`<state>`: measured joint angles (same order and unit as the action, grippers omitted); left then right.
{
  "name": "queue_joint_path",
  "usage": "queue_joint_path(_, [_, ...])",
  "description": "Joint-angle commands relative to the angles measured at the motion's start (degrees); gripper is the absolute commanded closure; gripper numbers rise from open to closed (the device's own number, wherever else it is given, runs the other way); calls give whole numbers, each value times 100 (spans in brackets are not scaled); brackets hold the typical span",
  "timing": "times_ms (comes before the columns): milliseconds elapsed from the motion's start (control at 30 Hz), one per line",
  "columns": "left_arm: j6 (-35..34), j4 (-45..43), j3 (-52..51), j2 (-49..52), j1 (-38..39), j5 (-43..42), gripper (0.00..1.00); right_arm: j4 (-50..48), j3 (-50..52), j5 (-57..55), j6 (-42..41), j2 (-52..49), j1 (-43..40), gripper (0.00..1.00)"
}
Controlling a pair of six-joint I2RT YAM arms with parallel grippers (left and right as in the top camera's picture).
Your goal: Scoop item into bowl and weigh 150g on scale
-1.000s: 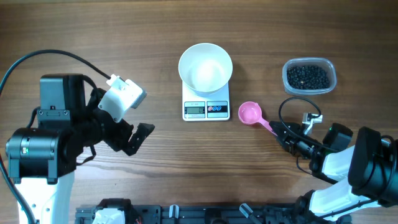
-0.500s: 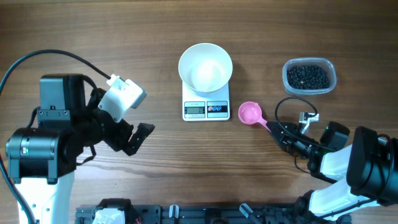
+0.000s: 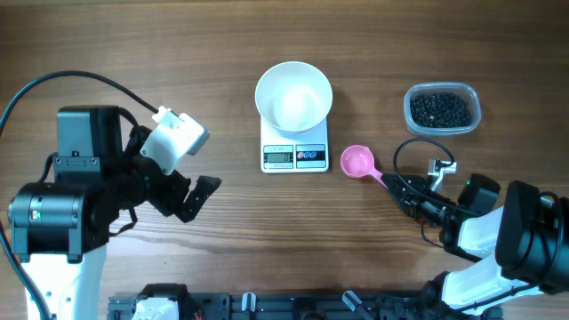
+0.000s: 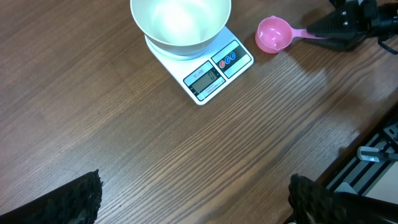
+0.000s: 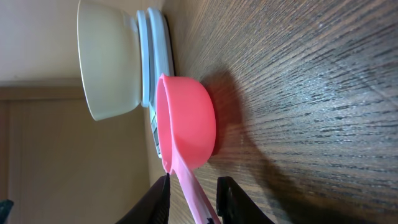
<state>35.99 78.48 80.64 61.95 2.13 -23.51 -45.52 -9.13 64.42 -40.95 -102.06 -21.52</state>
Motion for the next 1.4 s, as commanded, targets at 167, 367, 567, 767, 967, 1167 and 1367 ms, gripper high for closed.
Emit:
queue_joint_path(167, [109,4,92,-17,-39,-90,0,-42,35,55,4,-96,31,78])
queue_joint_path(367, [109,4,92,-17,-39,-90,0,-52,35,59,7,-96,31,86])
queue_joint_path(567, [109,4,92,-17,-39,-90,0,-52,35,59,44,-96,31,89])
queue_joint_path(767, [109,4,92,-17,-39,-90,0,-321,35,330,-20,-96,31,96])
queue_joint_path(967, [109,4,92,-17,-39,-90,0,-1910,35,1342,-1832,-87,28,95])
queue_joint_path(1167, [109,4,92,-17,-39,-90,0,-4955,35,1965,-4553,-83,-221,95])
queue_joint_path(1367, [109,4,92,-17,-39,-90,0,-4937,-120,2328,-4975,275,-815,95])
